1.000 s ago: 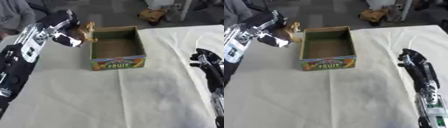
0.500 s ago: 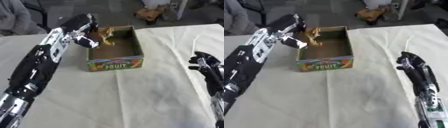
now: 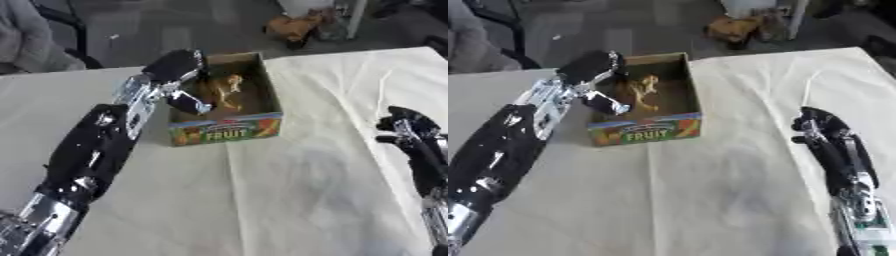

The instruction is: Pick up objects on the table and place them in the box.

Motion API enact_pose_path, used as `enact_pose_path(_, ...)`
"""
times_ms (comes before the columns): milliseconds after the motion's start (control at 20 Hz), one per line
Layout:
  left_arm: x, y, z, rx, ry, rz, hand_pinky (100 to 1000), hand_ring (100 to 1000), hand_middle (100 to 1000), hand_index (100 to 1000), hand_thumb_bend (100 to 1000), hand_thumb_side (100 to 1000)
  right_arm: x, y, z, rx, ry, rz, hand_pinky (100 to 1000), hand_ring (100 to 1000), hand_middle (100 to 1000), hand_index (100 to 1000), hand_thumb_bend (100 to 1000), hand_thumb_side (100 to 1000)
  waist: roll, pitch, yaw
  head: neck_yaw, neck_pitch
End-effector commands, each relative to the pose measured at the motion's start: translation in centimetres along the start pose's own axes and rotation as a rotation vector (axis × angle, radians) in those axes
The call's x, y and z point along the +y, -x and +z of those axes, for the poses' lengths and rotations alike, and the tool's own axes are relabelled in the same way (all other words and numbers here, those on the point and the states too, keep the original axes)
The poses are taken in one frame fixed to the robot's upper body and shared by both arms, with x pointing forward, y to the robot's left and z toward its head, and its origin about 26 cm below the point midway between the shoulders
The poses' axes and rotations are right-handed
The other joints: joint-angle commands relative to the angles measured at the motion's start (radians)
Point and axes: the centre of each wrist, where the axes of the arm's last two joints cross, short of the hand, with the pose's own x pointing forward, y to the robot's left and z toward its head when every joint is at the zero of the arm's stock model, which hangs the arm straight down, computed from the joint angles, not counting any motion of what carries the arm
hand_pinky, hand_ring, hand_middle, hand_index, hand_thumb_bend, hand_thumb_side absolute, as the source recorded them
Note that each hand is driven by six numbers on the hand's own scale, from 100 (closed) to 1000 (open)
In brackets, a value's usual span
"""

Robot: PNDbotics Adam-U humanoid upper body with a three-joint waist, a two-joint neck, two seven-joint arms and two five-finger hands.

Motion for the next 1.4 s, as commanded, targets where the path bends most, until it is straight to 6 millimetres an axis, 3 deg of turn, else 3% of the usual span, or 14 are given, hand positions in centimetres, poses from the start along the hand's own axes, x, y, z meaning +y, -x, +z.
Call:
enact_pose_path(50,0.3,0.7,0.0,0.049,-0.019,-0.022,244,314,324,428,406,276,0.0,-0.9,-0.5,-0.033,-0.010,0.008,647,718,618,783,100,555,-0.004,-0.012,-0.002,0.002,-0.013)
enact_pose_path(200,-0.4,0.8,0.1,0.080,0.006,-0.023,250,322,333,439,411,285,0.0,-0.9,-0.5,-0.034,-0.010,0.008,647,718,618,783,100,554,-0.004,-0.011,-0.001,0.000,-0.013)
enact_pose_path(550,-0.9,1.0,0.4,0.091,0.142,-0.054,418,463,467,665,591,403,0.0,-0.9,-0.6,-0.034,-0.011,0.009,646,718,618,783,100,551,-0.006,-0.012,0.001,0.001,-0.016)
enact_pose_path(700,-0.5,1.0,0.3,0.085,0.181,-0.055,418,463,467,665,591,403,0.0,-0.9,-0.6,-0.035,-0.011,0.009,646,718,618,783,100,551,-0.007,-0.013,0.002,0.000,-0.016)
enact_pose_path(750,-0.4,1.0,0.3,0.085,0.187,-0.053,593,637,648,801,780,415,0.0,-0.9,-0.6,-0.035,-0.011,0.009,646,718,618,783,100,550,-0.007,-0.013,0.002,0.000,-0.016)
enact_pose_path(900,-0.2,1.2,0.5,0.056,0.222,-0.042,593,637,648,801,780,415,0.0,-0.9,-0.5,-0.034,-0.011,0.010,646,718,618,783,100,550,-0.007,-0.014,0.002,-0.001,-0.017)
enact_pose_path(950,0.0,1.2,0.5,0.051,0.227,-0.037,790,826,803,841,861,474,0.0,-0.9,-0.5,-0.034,-0.010,0.010,646,718,618,782,100,550,-0.007,-0.014,0.003,-0.002,-0.017)
enact_pose_path(1150,2.9,2.0,0.8,0.021,0.067,0.006,803,820,776,814,815,411,-0.2,-0.8,-0.4,-0.031,0.000,0.011,646,718,618,782,100,551,-0.007,-0.017,0.010,-0.012,-0.015)
enact_pose_path(1400,5.5,2.6,2.5,0.007,-0.177,0.062,745,762,715,777,741,280,-0.4,-0.7,-0.3,-0.025,0.013,0.014,645,718,618,782,100,551,-0.008,-0.021,0.021,-0.025,-0.012)
